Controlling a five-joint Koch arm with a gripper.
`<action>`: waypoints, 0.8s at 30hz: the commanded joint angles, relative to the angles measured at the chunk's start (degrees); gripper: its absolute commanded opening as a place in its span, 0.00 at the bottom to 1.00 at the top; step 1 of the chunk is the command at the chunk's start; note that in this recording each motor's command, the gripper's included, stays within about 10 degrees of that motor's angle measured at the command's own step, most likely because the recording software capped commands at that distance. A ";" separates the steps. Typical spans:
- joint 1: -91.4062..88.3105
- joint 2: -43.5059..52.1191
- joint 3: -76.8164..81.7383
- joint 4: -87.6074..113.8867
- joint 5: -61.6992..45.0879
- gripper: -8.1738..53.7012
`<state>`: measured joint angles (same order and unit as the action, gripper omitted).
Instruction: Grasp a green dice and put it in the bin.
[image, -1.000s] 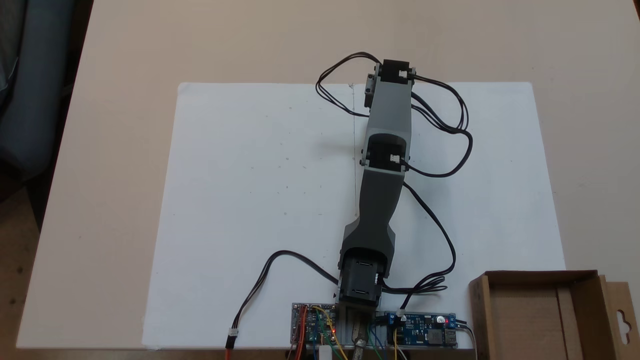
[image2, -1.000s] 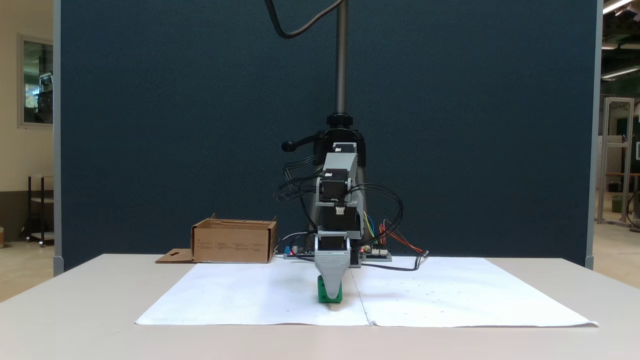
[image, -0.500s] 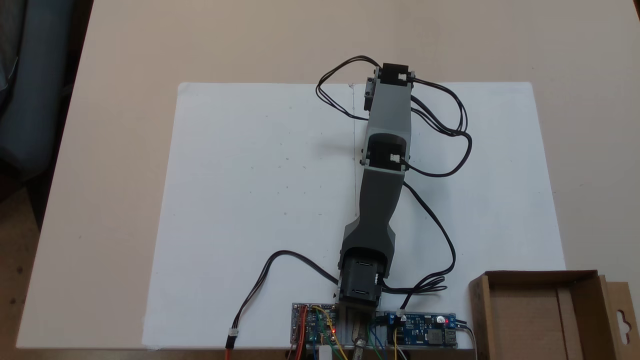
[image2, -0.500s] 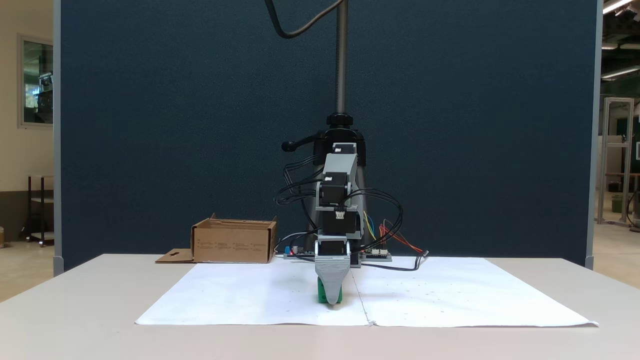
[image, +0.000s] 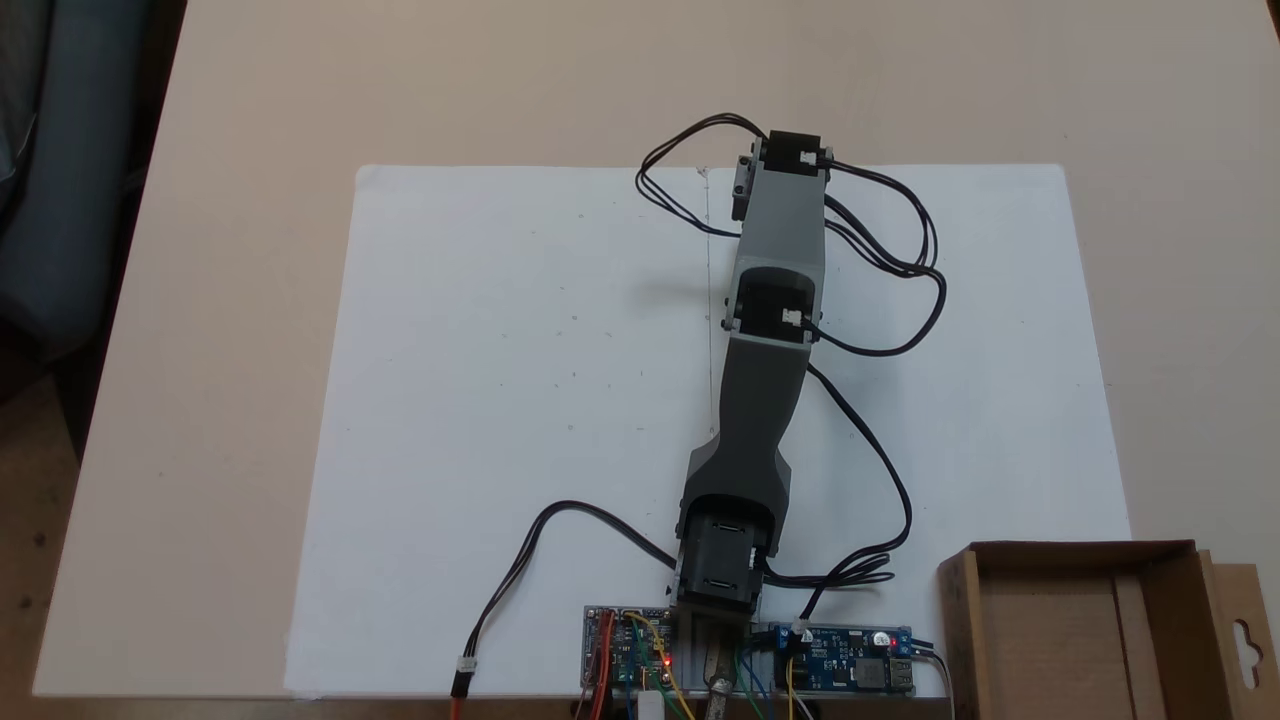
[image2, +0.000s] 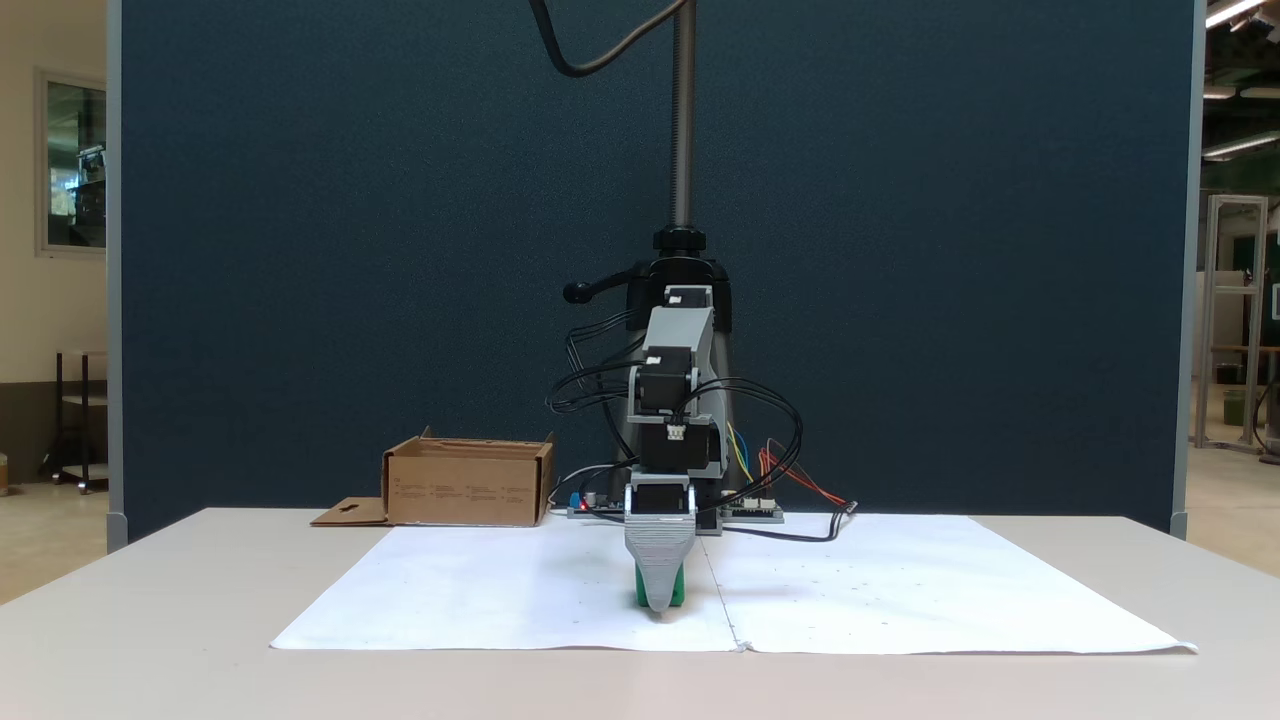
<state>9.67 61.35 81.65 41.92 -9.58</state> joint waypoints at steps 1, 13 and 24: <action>0.79 1.49 -0.44 -1.23 3.78 0.82; 1.23 1.49 -0.09 -2.37 3.78 0.80; 1.41 1.49 1.23 -2.72 3.78 0.77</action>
<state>10.46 61.44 82.35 41.04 -8.79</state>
